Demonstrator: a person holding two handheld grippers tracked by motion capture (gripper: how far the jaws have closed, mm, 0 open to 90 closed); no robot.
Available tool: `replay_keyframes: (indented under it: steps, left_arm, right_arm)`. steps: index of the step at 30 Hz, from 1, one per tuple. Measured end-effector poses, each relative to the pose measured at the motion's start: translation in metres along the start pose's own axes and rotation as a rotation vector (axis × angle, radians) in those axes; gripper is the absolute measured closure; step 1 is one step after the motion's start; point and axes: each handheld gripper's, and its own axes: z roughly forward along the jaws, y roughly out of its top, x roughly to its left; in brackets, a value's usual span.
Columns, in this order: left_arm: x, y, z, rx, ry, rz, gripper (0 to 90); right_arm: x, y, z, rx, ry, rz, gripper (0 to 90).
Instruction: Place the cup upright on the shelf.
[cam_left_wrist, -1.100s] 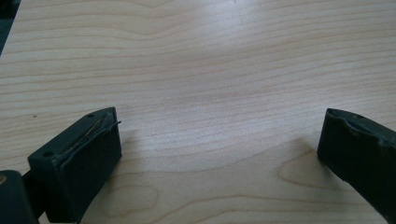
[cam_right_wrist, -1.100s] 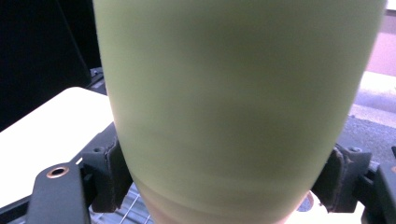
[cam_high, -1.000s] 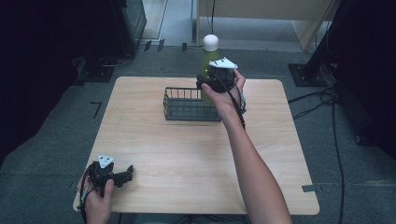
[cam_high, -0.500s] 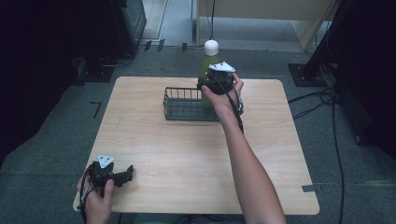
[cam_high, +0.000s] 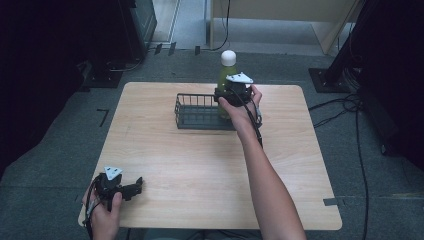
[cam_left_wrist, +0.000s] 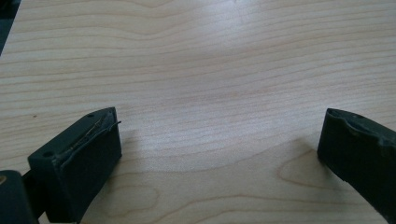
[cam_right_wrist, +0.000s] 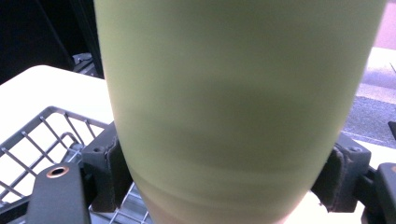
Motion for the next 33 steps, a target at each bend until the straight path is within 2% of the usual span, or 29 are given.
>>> replay_keyframes:
  steps: [6,13,33]
  left_arm:
    - [0.0,0.0,0.0,0.0,0.0,0.0,0.0]
    - [0.0,0.0,0.0,0.0,0.0,0.0,0.0]
    - [0.0,0.0,0.0,0.0,0.0,0.0,0.0]
  right_arm:
    - [-0.002,-0.004,-0.001,-0.017,0.011,0.007,20.1]
    - [-0.004,-0.005,-0.007,-0.001,0.036,0.001,19.6]
    - [-0.007,-0.005,-0.013,0.006,0.044,-0.01,19.4]
